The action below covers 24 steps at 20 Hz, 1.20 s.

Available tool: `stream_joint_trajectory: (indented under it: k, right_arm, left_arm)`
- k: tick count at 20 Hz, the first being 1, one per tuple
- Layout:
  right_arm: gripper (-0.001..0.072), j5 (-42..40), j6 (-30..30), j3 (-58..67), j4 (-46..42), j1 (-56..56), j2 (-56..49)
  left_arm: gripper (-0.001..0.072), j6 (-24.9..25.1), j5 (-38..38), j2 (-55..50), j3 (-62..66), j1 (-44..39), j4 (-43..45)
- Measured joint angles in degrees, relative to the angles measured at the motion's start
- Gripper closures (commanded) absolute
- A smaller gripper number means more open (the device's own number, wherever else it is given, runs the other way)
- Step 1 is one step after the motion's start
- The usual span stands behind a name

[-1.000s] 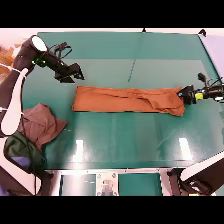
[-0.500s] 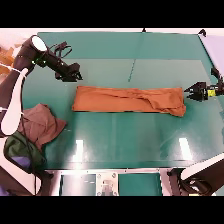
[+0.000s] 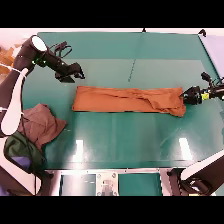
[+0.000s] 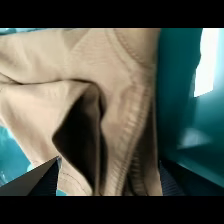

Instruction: Fold the shirts.

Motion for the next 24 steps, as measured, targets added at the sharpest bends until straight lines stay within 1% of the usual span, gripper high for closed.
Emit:
stream_joint_trajectory:
  k: [3,4,6,7,8,9,10,11,12,13,16,18,20,24]
  right_arm:
    - [-0.0007,0.2,-0.3,0.0,-0.3,1.2,-0.8]
    - [0.0043,0.1,-0.4,0.0,-0.4,1.7,-1.1]
    - [0.0577,-1.2,-0.5,0.0,-1.7,2.8,-1.4]
    - [0.0593,-1.4,-0.4,-0.2,-1.3,3.1,-1.9]
    - [0.0674,-1.3,-0.5,-0.2,-2.0,3.7,-1.8]
    - [0.0694,-1.6,-0.5,-0.1,-2.1,4.0,-1.7]
    - [0.0695,-1.6,-0.3,-0.1,-1.6,4.0,-1.8]
    - [0.0697,-1.8,-0.3,0.0,-1.8,4.3,-1.7]
    - [0.0697,-2.0,-0.1,0.0,-1.4,4.5,-1.8]
    - [0.0697,-2.0,0.1,0.0,-1.2,4.7,-1.7]
    - [0.0698,-2.7,1.4,0.0,-0.5,4.9,-0.2]
    - [0.0698,-1.6,2.4,0.0,0.4,5.1,2.2]
    - [0.0697,-0.1,4.3,0.1,0.7,5.2,5.6]
    - [0.0697,4.3,8.2,0.1,1.8,6.6,12.9]
  left_arm:
    - [-0.0013,0.0,0.5,0.0,0.0,0.0,0.0]
    - [-0.0013,0.0,0.7,0.0,0.0,0.0,0.0]
    - [-0.0013,0.0,0.8,0.0,0.0,0.0,0.0]
    - [-0.0013,0.0,0.8,0.0,0.0,0.0,0.0]
    - [-0.0013,0.0,1.0,0.0,0.0,0.0,0.0]
    - [-0.0013,0.0,1.0,0.0,0.0,0.0,-0.1]
    - [0.0003,0.0,1.0,0.0,0.0,0.0,-0.3]
    - [0.0135,0.0,1.0,0.0,0.0,0.0,-0.9]
    - [0.0363,0.0,1.2,0.0,0.0,-0.1,-1.6]
    - [0.0689,0.3,1.5,0.0,0.0,-0.5,-1.9]
    - [0.0681,2.4,3.2,-0.1,-0.4,-3.6,-3.1]
    - [0.0681,3.3,6.8,-0.7,-1.4,-7.5,-4.0]
    - [0.0680,4.5,12.2,-2.3,-2.4,-12.6,-5.4]
    - [0.0681,7.5,25.6,-8.7,-3.3,-23.9,-11.7]
